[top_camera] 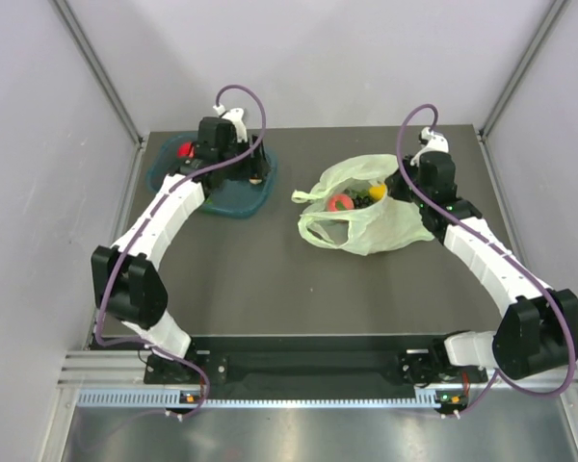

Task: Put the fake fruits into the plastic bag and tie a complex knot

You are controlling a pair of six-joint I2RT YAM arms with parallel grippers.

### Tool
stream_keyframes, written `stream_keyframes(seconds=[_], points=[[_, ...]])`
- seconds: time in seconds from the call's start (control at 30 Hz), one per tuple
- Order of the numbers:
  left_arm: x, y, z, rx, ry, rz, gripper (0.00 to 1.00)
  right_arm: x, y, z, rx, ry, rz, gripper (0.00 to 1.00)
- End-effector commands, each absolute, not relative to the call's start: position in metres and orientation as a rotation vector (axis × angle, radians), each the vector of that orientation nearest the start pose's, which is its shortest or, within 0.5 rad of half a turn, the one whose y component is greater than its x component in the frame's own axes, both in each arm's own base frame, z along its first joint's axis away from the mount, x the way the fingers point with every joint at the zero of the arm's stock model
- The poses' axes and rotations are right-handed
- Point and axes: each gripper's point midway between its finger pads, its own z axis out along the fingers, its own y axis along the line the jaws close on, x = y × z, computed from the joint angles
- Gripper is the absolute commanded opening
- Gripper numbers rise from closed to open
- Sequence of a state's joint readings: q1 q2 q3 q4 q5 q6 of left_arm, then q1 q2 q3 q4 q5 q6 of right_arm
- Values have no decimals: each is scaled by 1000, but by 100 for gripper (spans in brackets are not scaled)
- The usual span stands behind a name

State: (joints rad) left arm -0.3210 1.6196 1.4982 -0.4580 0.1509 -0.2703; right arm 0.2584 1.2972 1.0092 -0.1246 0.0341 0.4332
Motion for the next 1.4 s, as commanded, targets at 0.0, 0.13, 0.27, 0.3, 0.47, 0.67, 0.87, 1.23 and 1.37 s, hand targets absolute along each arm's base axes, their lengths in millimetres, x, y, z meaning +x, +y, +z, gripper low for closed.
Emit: stream_keyframes(seconds=[0.0, 0.13, 0.27, 0.3, 0.47, 0.67, 0.87, 1.23, 1.37], points=[[459, -151, 233, -3, 2182, -359, 72, 404, 115, 237, 177, 1954, 418, 0], [487, -137, 202, -65, 2243, -324, 68, 403, 117, 237, 169, 1955, 423, 0], [512, -129, 169, -119, 2301, -292, 68, 403, 116, 241, 164, 1946, 419, 0], [518, -124, 161, -139, 2312, -286, 68, 403, 116, 241, 161, 1946, 417, 0], [552, -126, 119, -175, 2348, -324, 67, 403, 116, 245, 158, 1937, 422, 0], [569, -141, 91, -165, 2349, -414, 74, 403, 117, 245, 154, 1937, 421, 0], [580, -149, 79, -189, 2352, -466, 76, 403, 116, 244, 154, 1938, 414, 0], [592, -149, 61, -236, 2351, -468, 47, 401, 115, 247, 152, 1929, 413, 0], [592, -147, 74, -222, 2321, -484, 36, 401, 115, 249, 149, 1926, 414, 0]])
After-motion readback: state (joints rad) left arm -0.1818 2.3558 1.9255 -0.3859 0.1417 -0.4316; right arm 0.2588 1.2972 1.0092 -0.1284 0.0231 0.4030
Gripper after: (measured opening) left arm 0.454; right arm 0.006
